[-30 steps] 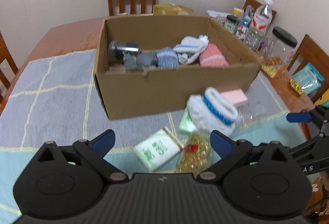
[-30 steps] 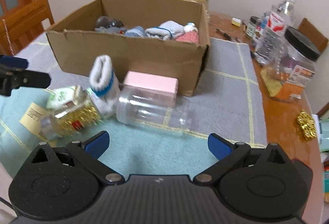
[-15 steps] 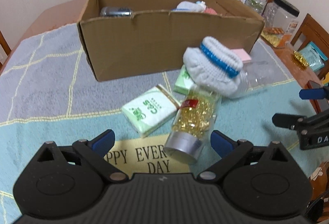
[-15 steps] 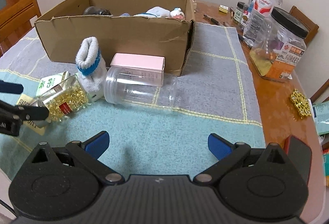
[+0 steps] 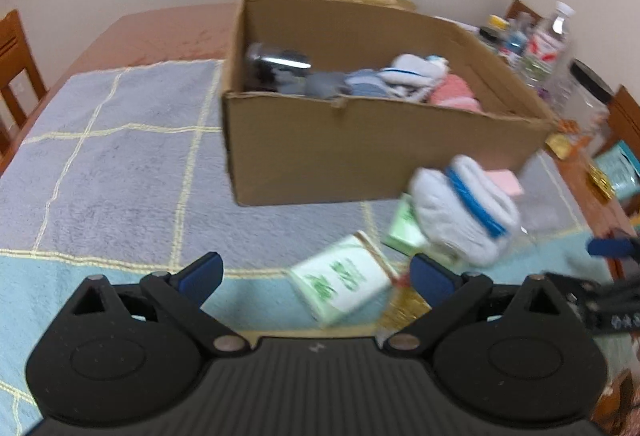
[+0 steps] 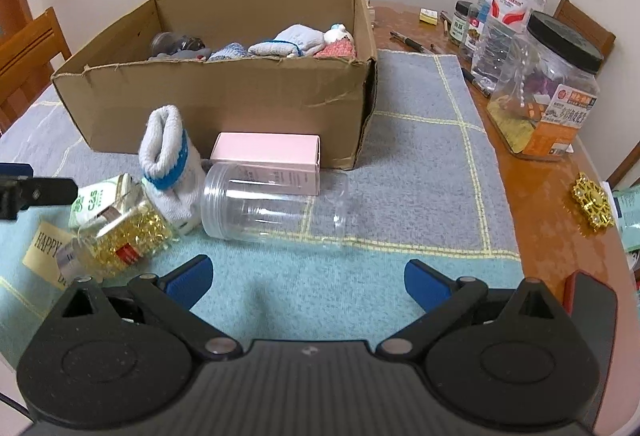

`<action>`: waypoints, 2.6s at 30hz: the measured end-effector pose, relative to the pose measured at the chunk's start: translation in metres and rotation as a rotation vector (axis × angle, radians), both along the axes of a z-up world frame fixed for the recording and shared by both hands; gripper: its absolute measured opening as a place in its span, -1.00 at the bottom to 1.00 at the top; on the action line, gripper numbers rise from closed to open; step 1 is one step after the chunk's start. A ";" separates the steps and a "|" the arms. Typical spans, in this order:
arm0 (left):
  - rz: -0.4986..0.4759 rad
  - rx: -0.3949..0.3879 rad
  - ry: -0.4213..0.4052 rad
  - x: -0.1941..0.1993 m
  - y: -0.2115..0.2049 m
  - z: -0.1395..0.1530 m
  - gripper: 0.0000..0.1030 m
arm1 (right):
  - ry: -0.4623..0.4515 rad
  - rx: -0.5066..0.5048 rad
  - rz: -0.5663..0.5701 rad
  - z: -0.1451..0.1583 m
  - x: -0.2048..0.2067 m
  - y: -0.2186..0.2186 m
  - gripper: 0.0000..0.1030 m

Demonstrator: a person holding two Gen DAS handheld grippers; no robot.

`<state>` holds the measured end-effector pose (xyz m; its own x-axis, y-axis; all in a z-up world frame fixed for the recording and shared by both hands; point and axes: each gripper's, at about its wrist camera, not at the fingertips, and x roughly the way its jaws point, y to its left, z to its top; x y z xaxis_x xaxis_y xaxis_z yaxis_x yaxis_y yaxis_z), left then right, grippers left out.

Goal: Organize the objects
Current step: 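Move the left tool to the C&S tissue pack while the right tool approaches the clear plastic jar, then grasp the C&S tissue pack with the left tool while the right tool grasps the clear jar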

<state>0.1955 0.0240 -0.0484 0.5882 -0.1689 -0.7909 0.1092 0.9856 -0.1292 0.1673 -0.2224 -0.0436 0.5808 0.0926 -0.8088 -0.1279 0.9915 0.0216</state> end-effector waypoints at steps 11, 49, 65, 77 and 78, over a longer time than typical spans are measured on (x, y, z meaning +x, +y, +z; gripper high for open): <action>0.018 -0.086 0.117 0.050 -0.009 -0.036 0.92 | 0.021 -0.007 -0.058 -0.003 0.011 -0.002 1.00; 0.021 0.174 0.118 0.007 0.028 -0.042 0.93 | 0.028 -0.027 -0.045 -0.013 0.044 0.006 1.00; -0.041 0.128 0.053 0.001 0.019 -0.044 0.66 | -0.005 -0.059 0.016 -0.020 0.054 0.017 0.86; -0.086 0.118 0.047 0.007 0.021 -0.036 0.27 | -0.009 -0.054 0.038 -0.011 0.050 0.014 0.83; -0.092 0.113 0.048 0.007 0.021 -0.034 0.27 | -0.010 -0.055 0.043 -0.008 0.049 0.013 0.83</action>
<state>0.2027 0.0451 -0.0829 0.5352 -0.1282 -0.8349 0.1960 0.9803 -0.0249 0.2164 -0.2090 -0.0520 0.5855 0.0728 -0.8074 -0.1701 0.9848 -0.0346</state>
